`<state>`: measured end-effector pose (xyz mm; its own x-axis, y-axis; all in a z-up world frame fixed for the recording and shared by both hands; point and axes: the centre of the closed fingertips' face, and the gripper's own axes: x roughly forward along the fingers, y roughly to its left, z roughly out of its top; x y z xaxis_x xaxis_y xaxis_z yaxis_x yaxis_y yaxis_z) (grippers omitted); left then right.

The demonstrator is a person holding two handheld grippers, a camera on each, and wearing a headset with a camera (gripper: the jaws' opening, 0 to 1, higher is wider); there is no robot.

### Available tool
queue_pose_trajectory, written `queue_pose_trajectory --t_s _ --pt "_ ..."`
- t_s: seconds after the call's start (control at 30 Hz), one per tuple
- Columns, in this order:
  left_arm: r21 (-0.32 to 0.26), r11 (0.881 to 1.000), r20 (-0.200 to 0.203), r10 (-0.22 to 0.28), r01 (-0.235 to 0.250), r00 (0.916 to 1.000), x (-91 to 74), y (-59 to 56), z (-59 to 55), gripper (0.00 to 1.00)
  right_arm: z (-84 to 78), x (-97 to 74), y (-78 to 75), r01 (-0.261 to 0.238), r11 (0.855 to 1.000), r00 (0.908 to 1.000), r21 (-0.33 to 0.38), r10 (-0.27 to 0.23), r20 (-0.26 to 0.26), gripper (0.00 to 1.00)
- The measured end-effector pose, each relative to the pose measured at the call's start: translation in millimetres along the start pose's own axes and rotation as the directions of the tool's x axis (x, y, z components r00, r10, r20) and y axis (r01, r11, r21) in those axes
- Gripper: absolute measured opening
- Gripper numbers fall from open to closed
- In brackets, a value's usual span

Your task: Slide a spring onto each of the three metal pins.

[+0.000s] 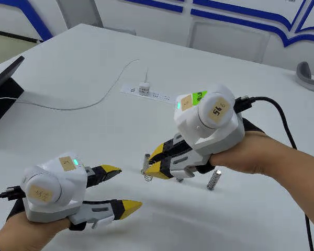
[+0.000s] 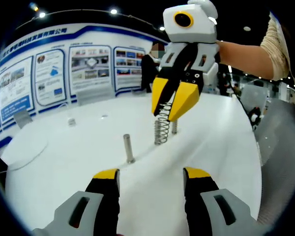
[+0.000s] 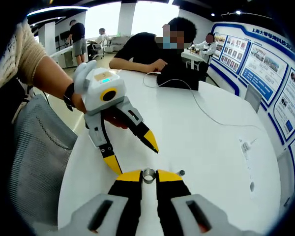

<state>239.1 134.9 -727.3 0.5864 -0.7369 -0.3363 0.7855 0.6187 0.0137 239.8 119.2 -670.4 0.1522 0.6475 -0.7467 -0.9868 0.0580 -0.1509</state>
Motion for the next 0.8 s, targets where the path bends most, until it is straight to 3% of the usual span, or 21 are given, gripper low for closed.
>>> queue_pose_trajectory --t_s 0.4,0.8 --pt "-0.011 1.0 0.0 0.008 -0.008 1.0 -0.5 1.3 -2.7 0.58 3.0 -8.9 -25.1 0.056 0.998 0.9984 0.023 -0.056 0.01 0.12" --pt "-0.014 1.0 -0.008 0.01 -0.01 0.9999 -1.6 1.6 -5.9 0.61 3.2 -2.6 -50.3 0.103 0.993 0.9945 0.062 -0.104 0.013 0.12"
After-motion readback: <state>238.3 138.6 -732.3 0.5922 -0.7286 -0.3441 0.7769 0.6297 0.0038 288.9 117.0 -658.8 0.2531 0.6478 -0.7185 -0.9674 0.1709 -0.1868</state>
